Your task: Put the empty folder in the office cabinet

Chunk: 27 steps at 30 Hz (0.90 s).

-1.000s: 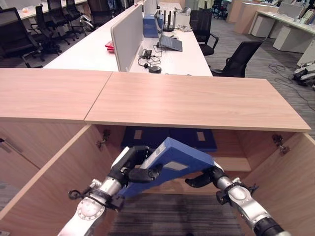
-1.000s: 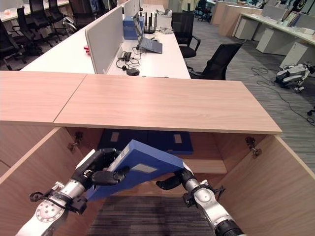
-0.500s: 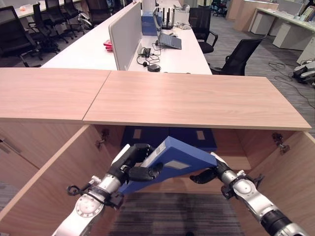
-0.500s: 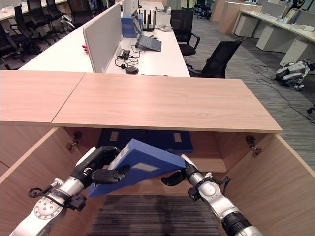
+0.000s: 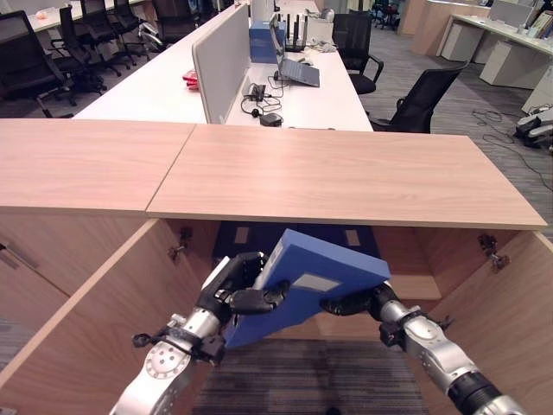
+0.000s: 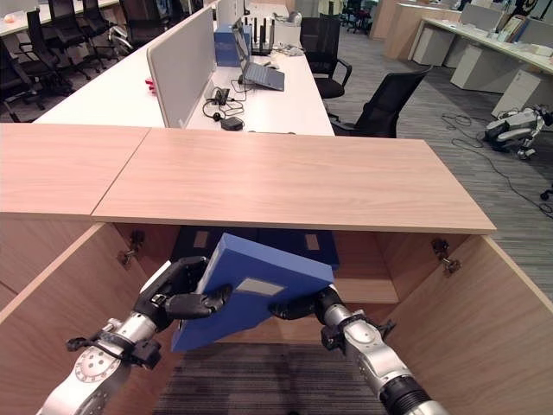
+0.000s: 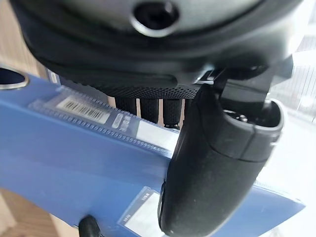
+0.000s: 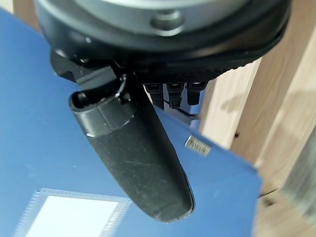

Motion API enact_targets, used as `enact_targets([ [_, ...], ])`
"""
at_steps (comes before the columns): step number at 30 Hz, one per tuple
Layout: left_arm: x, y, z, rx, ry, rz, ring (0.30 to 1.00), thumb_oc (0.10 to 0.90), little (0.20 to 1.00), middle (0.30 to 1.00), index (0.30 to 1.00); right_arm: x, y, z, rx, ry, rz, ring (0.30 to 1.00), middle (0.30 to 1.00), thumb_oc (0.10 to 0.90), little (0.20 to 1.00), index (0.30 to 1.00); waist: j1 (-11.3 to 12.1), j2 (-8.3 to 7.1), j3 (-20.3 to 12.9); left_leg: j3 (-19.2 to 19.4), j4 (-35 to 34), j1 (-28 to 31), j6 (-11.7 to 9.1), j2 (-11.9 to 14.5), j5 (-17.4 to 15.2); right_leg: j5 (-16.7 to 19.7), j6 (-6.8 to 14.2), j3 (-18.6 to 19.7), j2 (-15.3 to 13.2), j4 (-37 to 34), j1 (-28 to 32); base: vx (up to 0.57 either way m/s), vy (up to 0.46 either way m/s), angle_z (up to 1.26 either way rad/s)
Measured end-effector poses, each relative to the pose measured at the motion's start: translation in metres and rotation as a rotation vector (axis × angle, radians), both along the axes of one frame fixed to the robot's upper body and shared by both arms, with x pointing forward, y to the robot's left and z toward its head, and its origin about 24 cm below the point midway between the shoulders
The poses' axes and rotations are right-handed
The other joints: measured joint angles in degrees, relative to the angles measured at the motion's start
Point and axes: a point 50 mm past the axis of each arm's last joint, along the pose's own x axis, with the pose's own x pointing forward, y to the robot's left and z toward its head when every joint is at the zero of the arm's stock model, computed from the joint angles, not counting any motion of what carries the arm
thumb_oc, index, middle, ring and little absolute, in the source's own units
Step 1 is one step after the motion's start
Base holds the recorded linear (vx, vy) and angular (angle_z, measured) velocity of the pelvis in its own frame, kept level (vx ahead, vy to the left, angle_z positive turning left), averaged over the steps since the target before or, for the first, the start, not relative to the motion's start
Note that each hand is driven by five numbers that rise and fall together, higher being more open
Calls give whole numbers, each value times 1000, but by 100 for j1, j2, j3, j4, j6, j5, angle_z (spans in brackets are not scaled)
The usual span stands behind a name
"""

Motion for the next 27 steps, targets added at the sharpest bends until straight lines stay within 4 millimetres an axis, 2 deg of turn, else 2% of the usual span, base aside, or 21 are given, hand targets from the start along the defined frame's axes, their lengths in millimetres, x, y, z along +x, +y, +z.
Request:
enact_targets([
  [4, 2, 2, -10, -94, 34, 52, 300, 400, 300, 300, 300, -6, 13, -3, 175, 39, -54, 900, 900, 800, 900, 900, 0, 13, -7, 20, 0, 17, -1, -1, -1, 2, -2, 23, 0, 0, 9, 2, 0, -1],
  [10, 0, 5, -34, -245, 139, 106, 300, 400, 300, 300, 300, -6, 14, -2, 196, 44, -56, 900, 900, 800, 900, 900, 12, 10, -10, 37, 0, 37, -2, -5, 1, 5, -3, 43, -3, -1, 21, 0, 0, 0],
  [13, -2, 7, -40, -281, 169, 113, 300, 400, 300, 300, 300, -6, 13, -2, 208, 50, -62, 900, 900, 800, 900, 900, 8, 8, -11, 41, 0, 44, -2, -4, 2, 9, -7, 47, 0, 0, 26, 0, 0, 0],
  [14, -4, 6, -44, -341, 199, 123, 300, 400, 300, 300, 300, -6, 13, -2, 234, 54, -70, 634, 634, 623, 634, 634, 7, 14, -14, 61, 0, 55, -2, -4, 2, 11, -5, 59, 0, 0, 29, 16, -7, -4],
  [15, -6, 7, -48, -372, 218, 134, 300, 400, 300, 300, 300, -6, 13, -2, 252, 54, -78, 533, 533, 555, 533, 533, 1, 14, -15, 74, 1, 58, -2, -4, 2, 13, -6, 69, 2, -2, 27, 16, -3, -8],
  [16, -8, 8, -53, -425, 252, 147, 300, 400, 300, 300, 300, -6, 12, -1, 279, 54, -90, 300, 300, 400, 300, 300, -3, 13, -15, 96, 1, 59, -2, -4, 2, 32, -6, 94, 6, -2, 15, 13, -1, -8],
  [21, -20, 10, -63, -548, 311, 182, 300, 400, 300, 300, 300, -9, 13, 0, 352, 43, -112, 300, 300, 400, 300, 300, -5, 11, -19, 151, 0, 64, -3, -12, 2, 42, -6, 149, 5, -2, -7, 4, 7, -7],
  [27, -38, 17, -83, -610, 383, 189, 300, 400, 300, 300, 300, -32, 11, -16, 431, 109, -175, 300, 300, 400, 300, 300, -14, -30, -159, 157, 0, 48, -3, -19, 2, 45, -9, 159, 1, -1, -28, 0, 0, 0],
])
